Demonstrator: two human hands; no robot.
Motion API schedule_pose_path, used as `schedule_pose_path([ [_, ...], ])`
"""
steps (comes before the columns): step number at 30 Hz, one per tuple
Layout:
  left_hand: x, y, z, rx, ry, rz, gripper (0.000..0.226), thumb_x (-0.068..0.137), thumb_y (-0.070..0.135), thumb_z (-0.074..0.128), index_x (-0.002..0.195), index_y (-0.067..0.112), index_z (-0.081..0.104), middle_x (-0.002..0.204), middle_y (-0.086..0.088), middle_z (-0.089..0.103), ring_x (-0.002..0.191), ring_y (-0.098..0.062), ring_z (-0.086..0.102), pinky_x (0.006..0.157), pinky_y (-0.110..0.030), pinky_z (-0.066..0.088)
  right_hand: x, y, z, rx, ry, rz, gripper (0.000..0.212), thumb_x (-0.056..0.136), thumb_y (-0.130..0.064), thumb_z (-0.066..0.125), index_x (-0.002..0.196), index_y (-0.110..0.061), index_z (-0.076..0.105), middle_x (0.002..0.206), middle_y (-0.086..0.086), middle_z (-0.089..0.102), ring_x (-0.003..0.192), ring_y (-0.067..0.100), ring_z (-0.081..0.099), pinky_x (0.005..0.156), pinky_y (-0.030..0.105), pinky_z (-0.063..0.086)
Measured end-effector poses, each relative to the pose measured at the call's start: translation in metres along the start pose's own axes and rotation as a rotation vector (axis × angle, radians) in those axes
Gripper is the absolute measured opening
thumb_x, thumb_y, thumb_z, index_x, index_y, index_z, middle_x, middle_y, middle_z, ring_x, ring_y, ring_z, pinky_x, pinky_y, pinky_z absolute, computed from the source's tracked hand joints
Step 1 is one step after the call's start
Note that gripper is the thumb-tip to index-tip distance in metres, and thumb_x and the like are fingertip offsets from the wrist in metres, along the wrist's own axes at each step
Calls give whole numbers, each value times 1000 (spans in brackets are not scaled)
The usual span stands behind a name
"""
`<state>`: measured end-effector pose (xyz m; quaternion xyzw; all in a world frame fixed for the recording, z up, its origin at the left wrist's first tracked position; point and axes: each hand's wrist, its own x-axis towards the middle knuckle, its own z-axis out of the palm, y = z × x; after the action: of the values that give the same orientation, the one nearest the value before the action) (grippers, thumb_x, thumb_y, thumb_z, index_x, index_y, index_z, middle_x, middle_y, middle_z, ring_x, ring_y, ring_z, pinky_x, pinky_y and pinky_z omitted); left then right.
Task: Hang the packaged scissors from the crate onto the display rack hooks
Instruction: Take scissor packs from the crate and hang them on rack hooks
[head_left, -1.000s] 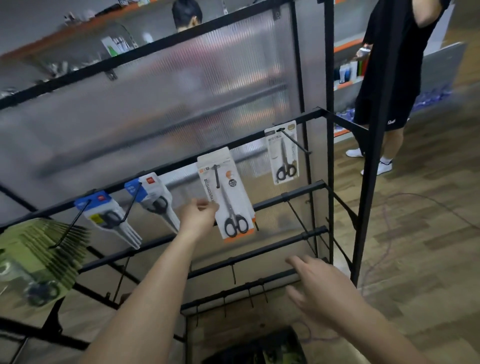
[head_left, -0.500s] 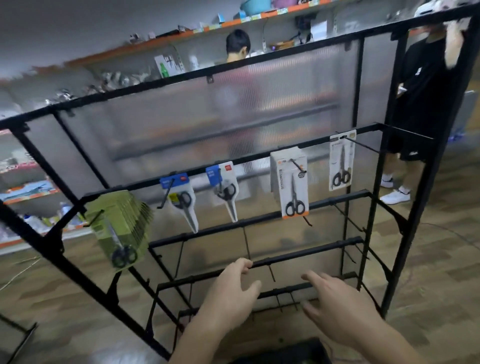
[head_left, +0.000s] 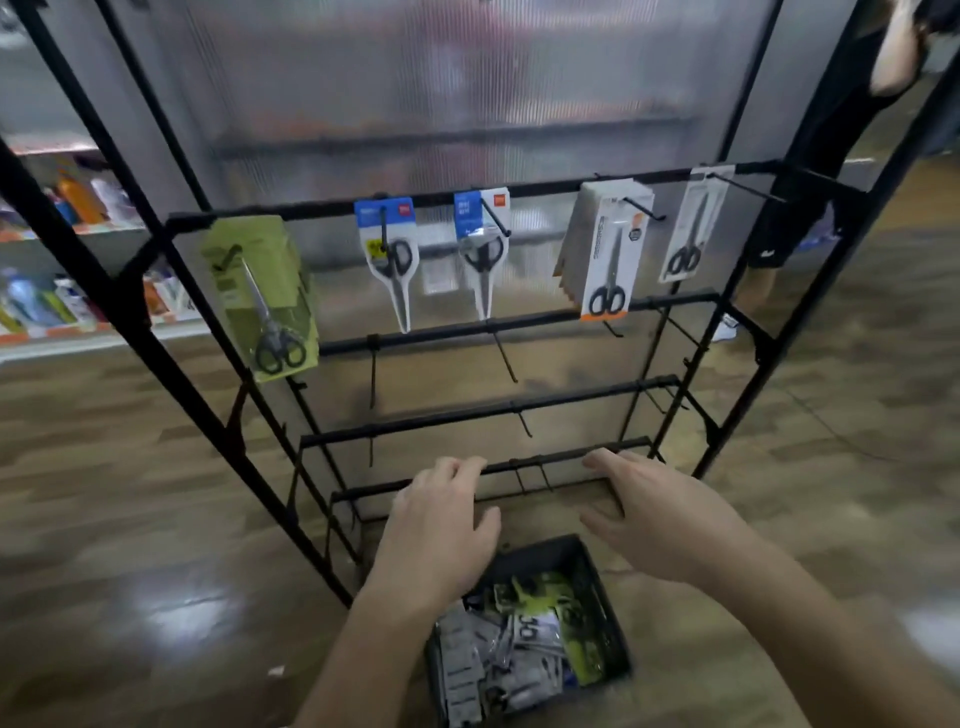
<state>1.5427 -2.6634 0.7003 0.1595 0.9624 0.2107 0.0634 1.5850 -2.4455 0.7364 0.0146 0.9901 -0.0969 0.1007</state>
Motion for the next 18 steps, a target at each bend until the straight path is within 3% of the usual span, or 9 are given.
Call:
schedule_pose_path([
  [8,-19,18,18,27,-30,26,47,104,46,45,149,33,39,144,11,44,134,-14,40,112,-34,34,-32,19,6,2,-7,29,58,101,-53,49,153,-34,31,149,-10,45,131,16,50,89,30,49],
  [18,-20,103,64,142,-75,54,51,103,47,46,152,32,37,148,10,43,137,-15,40,115,-37,36,-75,114,31,80,-82,93,60,99,-53,51,152,-31,32,153,-6,43,133,19,50,99,40,52],
])
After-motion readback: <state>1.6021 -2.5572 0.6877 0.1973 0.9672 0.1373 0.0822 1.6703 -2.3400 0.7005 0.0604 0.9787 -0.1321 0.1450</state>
